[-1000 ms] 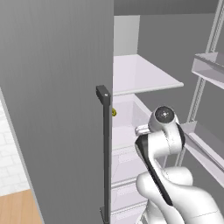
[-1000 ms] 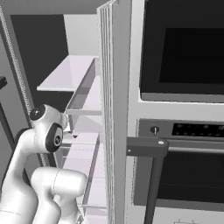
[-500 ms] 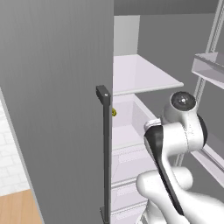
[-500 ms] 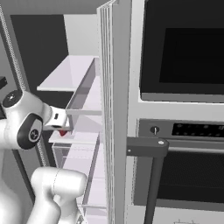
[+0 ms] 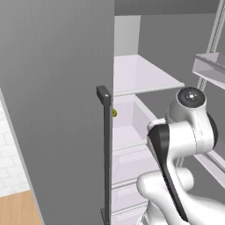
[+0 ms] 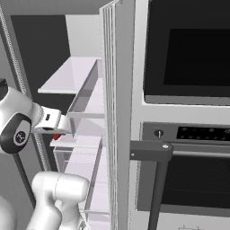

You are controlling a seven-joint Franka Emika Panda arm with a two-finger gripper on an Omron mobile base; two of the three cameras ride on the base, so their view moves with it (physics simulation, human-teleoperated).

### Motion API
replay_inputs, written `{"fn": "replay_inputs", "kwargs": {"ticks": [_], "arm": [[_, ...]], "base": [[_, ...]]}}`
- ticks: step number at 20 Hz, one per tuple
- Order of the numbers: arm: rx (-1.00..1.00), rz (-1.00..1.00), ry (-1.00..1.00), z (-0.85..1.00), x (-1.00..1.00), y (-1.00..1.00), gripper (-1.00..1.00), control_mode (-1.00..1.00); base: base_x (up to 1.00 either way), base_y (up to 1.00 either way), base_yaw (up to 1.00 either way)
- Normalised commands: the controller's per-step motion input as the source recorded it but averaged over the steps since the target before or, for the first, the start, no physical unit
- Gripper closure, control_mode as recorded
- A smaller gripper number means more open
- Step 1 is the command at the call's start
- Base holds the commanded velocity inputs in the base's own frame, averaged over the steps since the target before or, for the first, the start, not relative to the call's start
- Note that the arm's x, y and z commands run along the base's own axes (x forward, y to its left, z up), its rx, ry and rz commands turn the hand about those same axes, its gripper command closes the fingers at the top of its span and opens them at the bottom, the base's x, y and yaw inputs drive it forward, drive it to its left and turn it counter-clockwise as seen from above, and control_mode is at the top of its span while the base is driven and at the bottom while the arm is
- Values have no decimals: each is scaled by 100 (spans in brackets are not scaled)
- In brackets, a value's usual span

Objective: Take the strawberry from the fridge and place it on top of the pancake, located on the dining counter.

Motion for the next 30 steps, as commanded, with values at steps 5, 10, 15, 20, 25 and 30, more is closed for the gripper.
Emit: {"fn": "replay_inputs", "kwargs": {"ticks": [5, 10, 15, 20, 25, 30], "arm": [[0, 0, 0, 0, 0, 0, 100, -100], [-1, 1, 0, -8, -4, 3, 100, 100], [0, 0, 0, 0, 0, 0, 100, 100], [0, 0, 0, 0, 0, 0, 100, 100], [0, 0, 0, 0, 0, 0, 100, 100], [0, 0, 0, 0, 0, 0, 100, 100]], "base": [[0, 0, 0], [-14, 10, 1], [-67, 53, -6], [-66, 55, -24], [-57, 42, -31], [-56, 32, -41]]}}
